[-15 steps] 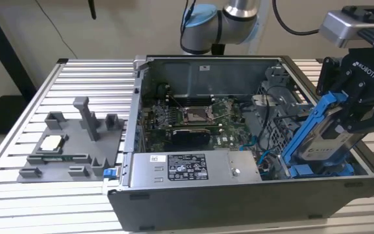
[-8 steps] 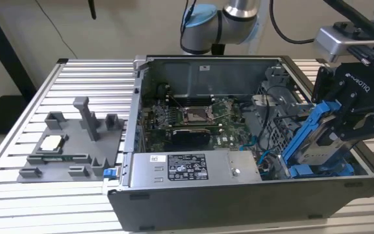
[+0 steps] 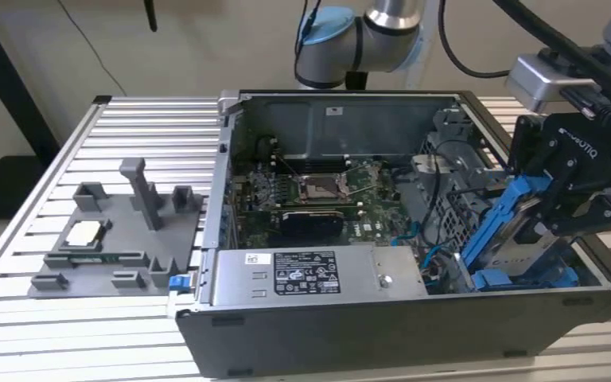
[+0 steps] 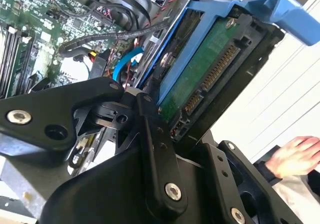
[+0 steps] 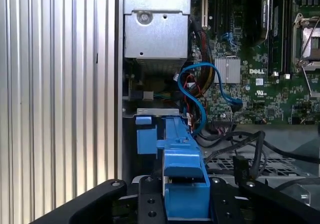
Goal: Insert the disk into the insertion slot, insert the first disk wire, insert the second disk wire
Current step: 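Insert the disk into the insertion slot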
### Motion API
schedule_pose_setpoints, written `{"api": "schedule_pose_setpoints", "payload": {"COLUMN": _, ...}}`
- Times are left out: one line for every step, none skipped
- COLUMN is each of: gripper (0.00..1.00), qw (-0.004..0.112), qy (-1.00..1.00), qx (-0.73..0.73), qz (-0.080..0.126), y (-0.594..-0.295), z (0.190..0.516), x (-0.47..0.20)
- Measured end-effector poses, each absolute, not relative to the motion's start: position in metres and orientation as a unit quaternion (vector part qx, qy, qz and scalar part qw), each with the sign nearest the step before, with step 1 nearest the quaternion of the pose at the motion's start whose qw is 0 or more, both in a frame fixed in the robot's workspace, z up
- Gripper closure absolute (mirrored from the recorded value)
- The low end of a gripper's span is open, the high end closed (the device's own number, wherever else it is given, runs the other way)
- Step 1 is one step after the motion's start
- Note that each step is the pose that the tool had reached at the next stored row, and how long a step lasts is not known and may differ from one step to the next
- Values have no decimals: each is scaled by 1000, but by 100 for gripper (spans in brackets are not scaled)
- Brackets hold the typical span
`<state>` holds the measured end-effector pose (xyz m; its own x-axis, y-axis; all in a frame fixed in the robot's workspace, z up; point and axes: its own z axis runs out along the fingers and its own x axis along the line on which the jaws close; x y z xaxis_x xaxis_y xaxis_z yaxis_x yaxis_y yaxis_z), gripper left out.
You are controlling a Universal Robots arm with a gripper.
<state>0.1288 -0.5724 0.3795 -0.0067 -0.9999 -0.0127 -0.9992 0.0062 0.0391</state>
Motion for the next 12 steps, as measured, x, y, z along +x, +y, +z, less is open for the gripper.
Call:
{"api": "schedule_pose_setpoints", "payload": {"gripper": 66, "qw": 9, "qy": -709, "qx": 705, "qz": -18, "y": -572, "z": 380, "x": 129}}
{"api": "schedule_pose_setpoints", "payload": {"gripper": 60, "qw": 9, "qy": -709, "qx": 705, "qz": -19, "y": -572, "z": 381, "x": 129}}
{"api": "schedule_pose_setpoints", "payload": {"gripper": 60, "qw": 9, "qy": -709, "qx": 705, "qz": -19, "y": -572, "z": 383, "x": 129}}
{"api": "schedule_pose_setpoints", "payload": {"gripper": 60, "qw": 10, "qy": -709, "qx": 705, "qz": -19, "y": -572, "z": 386, "x": 129}}
{"api": "schedule_pose_setpoints", "payload": {"gripper": 60, "qw": 10, "qy": -709, "qx": 705, "qz": -19, "y": -572, "z": 389, "x": 129}}
{"api": "schedule_pose_setpoints", "payload": {"gripper": 60, "qw": 10, "qy": -709, "qx": 705, "qz": -19, "y": -572, "z": 394, "x": 129}}
{"api": "schedule_pose_setpoints", "payload": {"gripper": 60, "qw": 10, "qy": -709, "qx": 705, "qz": -19, "y": -572, "z": 398, "x": 129}}
{"api": "schedule_pose_setpoints", "payload": {"gripper": 60, "qw": 10, "qy": -709, "qx": 705, "qz": -19, "y": -572, "z": 403, "x": 129}}
{"api": "schedule_pose_setpoints", "payload": {"gripper": 60, "qw": 10, "qy": -709, "qx": 705, "qz": -19, "y": -572, "z": 406, "x": 129}}
{"api": "schedule_pose_setpoints", "payload": {"gripper": 60, "qw": 10, "qy": -709, "qx": 705, "qz": -19, "y": -571, "z": 408, "x": 129}}
{"api": "schedule_pose_setpoints", "payload": {"gripper": 60, "qw": 10, "qy": -709, "qx": 705, "qz": -19, "y": -570, "z": 408, "x": 128}}
{"api": "schedule_pose_setpoints", "payload": {"gripper": 60, "qw": 10, "qy": -709, "qx": 705, "qz": -19, "y": -568, "z": 408, "x": 128}}
